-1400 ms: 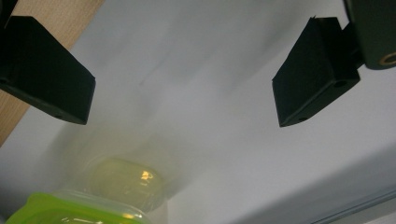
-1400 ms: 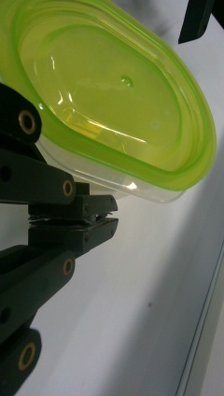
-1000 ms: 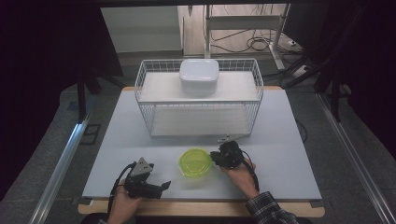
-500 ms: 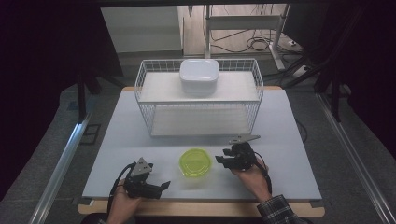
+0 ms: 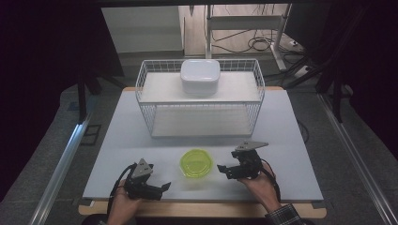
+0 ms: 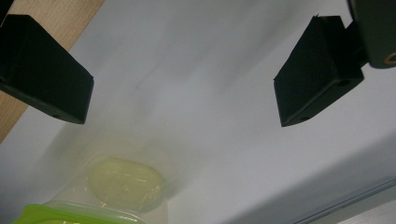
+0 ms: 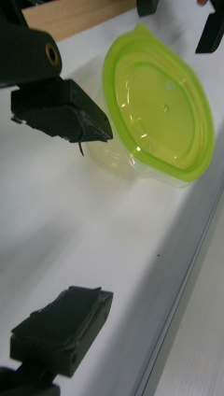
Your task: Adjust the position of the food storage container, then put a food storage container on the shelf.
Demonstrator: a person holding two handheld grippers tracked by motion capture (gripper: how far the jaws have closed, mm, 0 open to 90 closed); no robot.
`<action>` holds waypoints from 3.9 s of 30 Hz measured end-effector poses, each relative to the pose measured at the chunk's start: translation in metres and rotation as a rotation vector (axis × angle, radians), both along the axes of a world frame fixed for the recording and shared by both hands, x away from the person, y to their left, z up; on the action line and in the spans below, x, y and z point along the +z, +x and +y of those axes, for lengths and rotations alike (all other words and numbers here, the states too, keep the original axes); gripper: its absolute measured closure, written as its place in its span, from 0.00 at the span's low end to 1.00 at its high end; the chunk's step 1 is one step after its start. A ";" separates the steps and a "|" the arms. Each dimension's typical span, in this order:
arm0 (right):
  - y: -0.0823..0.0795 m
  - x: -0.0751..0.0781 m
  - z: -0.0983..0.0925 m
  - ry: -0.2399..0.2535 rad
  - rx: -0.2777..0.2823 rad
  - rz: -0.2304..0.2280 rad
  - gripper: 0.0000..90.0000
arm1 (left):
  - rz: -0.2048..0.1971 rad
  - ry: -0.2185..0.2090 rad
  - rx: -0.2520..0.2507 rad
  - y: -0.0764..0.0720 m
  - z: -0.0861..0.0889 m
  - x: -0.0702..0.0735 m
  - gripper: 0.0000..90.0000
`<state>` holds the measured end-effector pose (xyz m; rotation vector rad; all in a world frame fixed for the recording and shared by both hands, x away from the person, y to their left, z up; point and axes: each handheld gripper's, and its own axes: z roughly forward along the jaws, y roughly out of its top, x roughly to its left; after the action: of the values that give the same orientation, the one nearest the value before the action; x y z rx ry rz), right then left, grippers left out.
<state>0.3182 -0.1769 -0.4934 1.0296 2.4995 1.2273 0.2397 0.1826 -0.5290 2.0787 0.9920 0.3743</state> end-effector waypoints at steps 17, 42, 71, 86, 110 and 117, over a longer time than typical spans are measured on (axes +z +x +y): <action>0.003 0.002 0.012 0.015 0.050 0.006 0.04 | -0.006 -0.006 0.001 0.000 0.000 0.000 0.05; 0.041 0.006 0.031 0.172 0.035 0.291 0.61 | -0.004 -0.007 0.003 0.001 0.000 0.000 0.05; 0.055 -0.003 0.031 0.309 0.024 0.515 0.91 | -0.017 -0.013 0.002 0.000 0.001 0.001 0.05; 0.051 0.023 0.014 0.380 0.007 0.449 0.91 | -0.027 -0.028 0.016 0.001 0.004 0.003 0.05; 0.053 0.079 -0.001 0.466 -0.011 0.376 0.91 | -0.020 -0.028 0.013 0.002 0.004 0.002 0.05; 0.057 0.097 -0.005 0.494 -0.016 0.366 0.91 | -0.023 -0.023 0.011 0.002 0.004 0.002 0.05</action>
<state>0.3753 -0.1817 -0.3961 1.5016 2.4788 1.8572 0.2419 0.1869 -0.5270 2.0444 0.9898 0.3899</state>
